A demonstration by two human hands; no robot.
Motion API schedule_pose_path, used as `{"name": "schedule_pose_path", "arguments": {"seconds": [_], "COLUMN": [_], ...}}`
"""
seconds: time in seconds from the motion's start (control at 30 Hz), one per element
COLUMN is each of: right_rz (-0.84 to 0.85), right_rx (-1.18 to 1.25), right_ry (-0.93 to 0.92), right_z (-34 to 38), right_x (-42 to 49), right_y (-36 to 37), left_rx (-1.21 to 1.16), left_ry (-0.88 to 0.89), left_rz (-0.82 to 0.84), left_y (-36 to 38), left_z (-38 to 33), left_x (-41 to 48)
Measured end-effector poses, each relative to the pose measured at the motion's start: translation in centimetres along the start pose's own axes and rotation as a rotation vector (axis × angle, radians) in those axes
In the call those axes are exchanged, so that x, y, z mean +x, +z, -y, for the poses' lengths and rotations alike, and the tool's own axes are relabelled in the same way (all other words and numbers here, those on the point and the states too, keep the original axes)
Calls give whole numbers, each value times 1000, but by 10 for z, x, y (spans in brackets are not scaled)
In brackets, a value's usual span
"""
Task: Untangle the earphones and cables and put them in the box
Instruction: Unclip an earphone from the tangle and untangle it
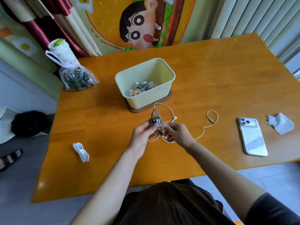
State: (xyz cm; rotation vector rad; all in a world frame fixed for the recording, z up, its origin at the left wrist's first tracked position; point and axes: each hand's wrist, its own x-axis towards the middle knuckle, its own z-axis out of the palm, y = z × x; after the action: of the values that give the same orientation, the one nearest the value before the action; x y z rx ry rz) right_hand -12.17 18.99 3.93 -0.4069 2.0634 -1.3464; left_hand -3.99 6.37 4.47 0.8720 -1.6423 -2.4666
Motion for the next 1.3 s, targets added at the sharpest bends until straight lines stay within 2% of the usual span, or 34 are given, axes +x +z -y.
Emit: {"name": "schedule_pose_path", "arguments": {"seconds": [0.13, 0.23, 0.3, 0.4, 0.47, 0.57, 0.73, 0.93, 1.3], "right_rz": [9, 18, 31, 60, 81, 32, -66, -101, -138], "right_rx": [-11, -113, -218, -387, -474, -484, -502, -439, -170], "right_ry": [-4, -36, -91, -175, -209, -227, -221, -211, -120], "right_z": [-4, -9, -8, 0, 7, 16, 23, 16, -10], "right_x": [-3, -7, -10, -12, -9, 1, 24, 36, 41], "right_y": [-1, -5, -7, -10, -18, -40, -77, -88, -78], "left_rx": [-237, -287, -183, 348, 629, 713, 560, 607, 416], "left_ry": [-42, -32, -24, 101, 193, 181, 165, 147, 65], "left_rz": [-114, -214, -269, -323, -273, -174, -55, 49, 177], "left_y": [16, 24, 27, 24, 19, 15, 25, 39, 43], "left_z": [0, 6, 14, 26, 27, 25, 21, 18, 17], "left_x": [10, 21, 26, 36, 41, 44, 41, 39, 33]}}
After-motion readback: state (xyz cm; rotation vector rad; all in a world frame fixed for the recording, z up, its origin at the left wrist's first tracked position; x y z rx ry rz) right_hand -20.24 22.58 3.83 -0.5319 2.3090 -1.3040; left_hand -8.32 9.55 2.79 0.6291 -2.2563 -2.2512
